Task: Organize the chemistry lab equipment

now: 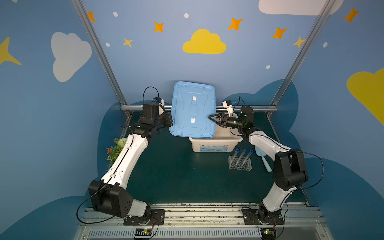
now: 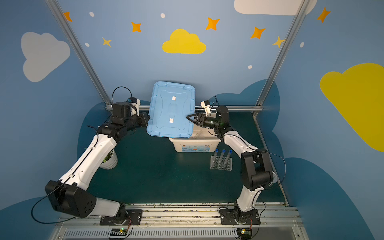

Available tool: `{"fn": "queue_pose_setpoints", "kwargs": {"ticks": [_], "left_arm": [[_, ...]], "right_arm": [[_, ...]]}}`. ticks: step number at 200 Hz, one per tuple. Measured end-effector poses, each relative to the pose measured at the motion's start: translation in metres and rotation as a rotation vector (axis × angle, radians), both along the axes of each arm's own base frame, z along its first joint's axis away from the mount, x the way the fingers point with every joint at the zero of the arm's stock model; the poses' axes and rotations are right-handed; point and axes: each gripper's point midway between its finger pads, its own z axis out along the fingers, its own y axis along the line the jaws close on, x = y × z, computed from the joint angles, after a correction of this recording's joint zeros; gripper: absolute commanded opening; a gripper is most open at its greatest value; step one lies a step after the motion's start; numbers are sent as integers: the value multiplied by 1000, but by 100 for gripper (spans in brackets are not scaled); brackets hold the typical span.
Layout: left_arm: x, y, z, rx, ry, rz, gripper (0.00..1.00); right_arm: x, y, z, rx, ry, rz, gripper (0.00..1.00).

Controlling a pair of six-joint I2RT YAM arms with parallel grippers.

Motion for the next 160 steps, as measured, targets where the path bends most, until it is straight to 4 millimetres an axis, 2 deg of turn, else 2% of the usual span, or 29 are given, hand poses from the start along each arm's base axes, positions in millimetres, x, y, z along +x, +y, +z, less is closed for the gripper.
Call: {"fn": "queue_pose_setpoints", "kwargs": {"ticks": [35, 115, 140, 160], "left_arm": [[4, -13, -7, -10, 12, -19, 3], [19, -28, -31, -47, 62, -39, 6], [22, -32, -37, -56, 74, -44, 21], [24, -34, -39, -62, 78, -45, 44]], "right_arm": [[-2, 2, 7, 21, -6, 9, 61], [-3, 1, 1, -1, 7, 5, 19], [-3, -3, -2, -22, 8, 0, 12], [-4, -10, -4, -46, 12, -14, 7]]}}
